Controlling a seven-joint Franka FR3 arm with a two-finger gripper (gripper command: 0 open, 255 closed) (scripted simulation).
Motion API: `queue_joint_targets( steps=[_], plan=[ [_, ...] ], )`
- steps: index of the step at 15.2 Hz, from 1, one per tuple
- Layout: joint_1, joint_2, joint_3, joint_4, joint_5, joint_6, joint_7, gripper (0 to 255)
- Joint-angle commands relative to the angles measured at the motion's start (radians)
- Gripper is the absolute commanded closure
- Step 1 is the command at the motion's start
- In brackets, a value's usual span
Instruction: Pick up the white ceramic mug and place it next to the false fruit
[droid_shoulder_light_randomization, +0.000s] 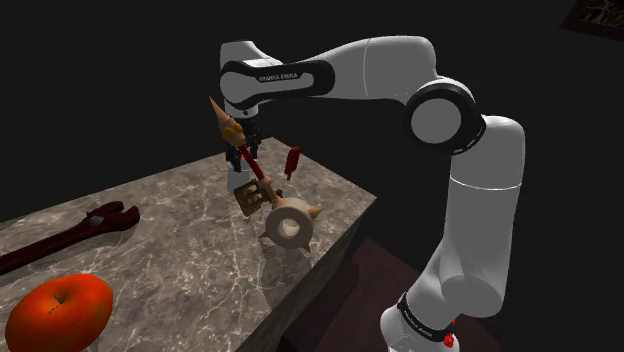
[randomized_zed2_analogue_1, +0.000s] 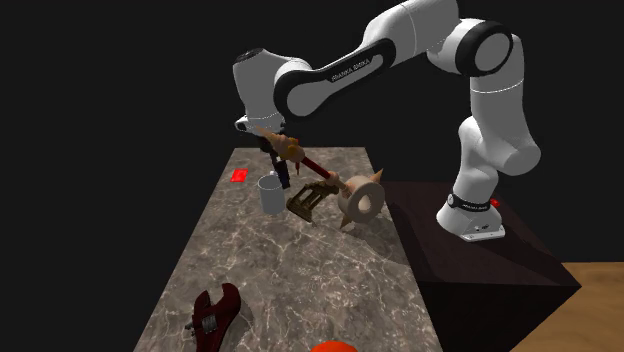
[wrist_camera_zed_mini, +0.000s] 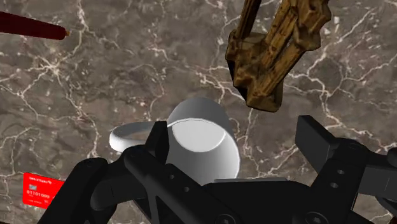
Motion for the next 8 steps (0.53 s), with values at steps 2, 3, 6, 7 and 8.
queue_joint_targets(
  steps=[2, 3, 6, 7, 8],
  plan=[
    [0.020, 0.134, 0.008, 0.160, -0.018, -0.032, -0.011, 0],
    [0.021, 0.140, 0.008, 0.167, -0.019, -0.034, -0.012, 0],
    [0.020, 0.140, 0.007, 0.126, -0.019, 0.007, -0.011, 0],
    [0.019, 0.140, 0.007, 0.113, -0.020, 0.020, -0.010, 0],
    [0.018, 0.141, 0.007, 0.101, -0.020, 0.033, -0.010, 0]
  ],
)
